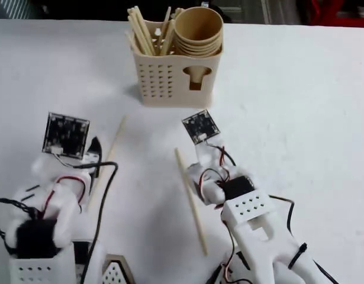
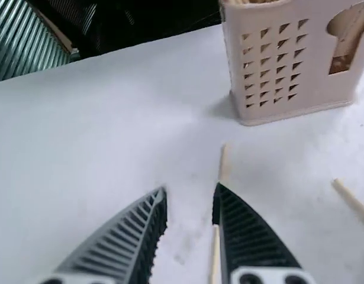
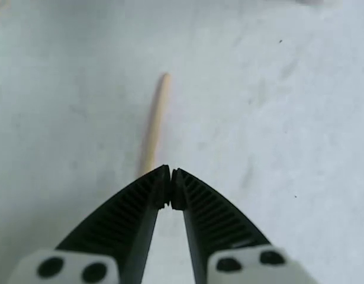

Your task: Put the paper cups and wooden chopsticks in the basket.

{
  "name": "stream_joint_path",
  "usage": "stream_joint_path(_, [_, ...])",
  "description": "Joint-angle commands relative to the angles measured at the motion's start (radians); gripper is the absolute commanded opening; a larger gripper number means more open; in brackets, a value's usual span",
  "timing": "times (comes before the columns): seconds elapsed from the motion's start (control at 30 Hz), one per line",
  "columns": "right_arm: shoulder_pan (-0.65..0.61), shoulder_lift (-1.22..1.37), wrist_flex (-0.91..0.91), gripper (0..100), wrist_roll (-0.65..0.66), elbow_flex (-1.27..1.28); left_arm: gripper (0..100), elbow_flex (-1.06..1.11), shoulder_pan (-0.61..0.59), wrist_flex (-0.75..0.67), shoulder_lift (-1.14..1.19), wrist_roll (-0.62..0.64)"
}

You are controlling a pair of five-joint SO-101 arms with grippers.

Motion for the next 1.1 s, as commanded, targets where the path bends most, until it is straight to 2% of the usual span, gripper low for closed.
stream_joint_path(0.0, [-0.012, -0.019, 0.13, 2.2, -0.003, -0.107, 14, 0.189, -0.068, -0.106, -0.104, -0.008])
stream_joint_path(0.17, [-0.074, -0.018, 0.211, 2.8, -0.005, -0.146, 14, 0.321, -0.079, -0.173, -0.156, -0.008])
stream_joint_path(0.33, [-0.133, 0.007, 0.213, 14.2, -0.055, -0.138, 14, 0.407, -0.077, -0.224, -0.16, -0.008])
stream_joint_path(0.4, [-0.134, 0.056, 0.189, 15.6, -0.081, -0.147, 14, 0.434, -0.077, -0.23, -0.16, -0.008])
stream_joint_path(0.57, [-0.136, 0.263, 0.111, 14.9, -0.086, -0.213, 14, 0.474, -0.079, -0.23, -0.162, -0.011])
stream_joint_path(0.73, [-0.136, 0.495, 0.107, 14.9, -0.091, -0.33, 14, 0.496, -0.079, -0.23, -0.162, -0.068])
stream_joint_path(0.97, [-0.136, 0.731, 0.105, 14.5, -0.091, -0.442, 14, 0.509, -0.079, -0.23, -0.162, -0.077])
stream_joint_path(1.07, [-0.137, 0.796, 0.105, 7.0, -0.091, -0.474, 14, 0.511, -0.079, -0.23, -0.162, -0.077])
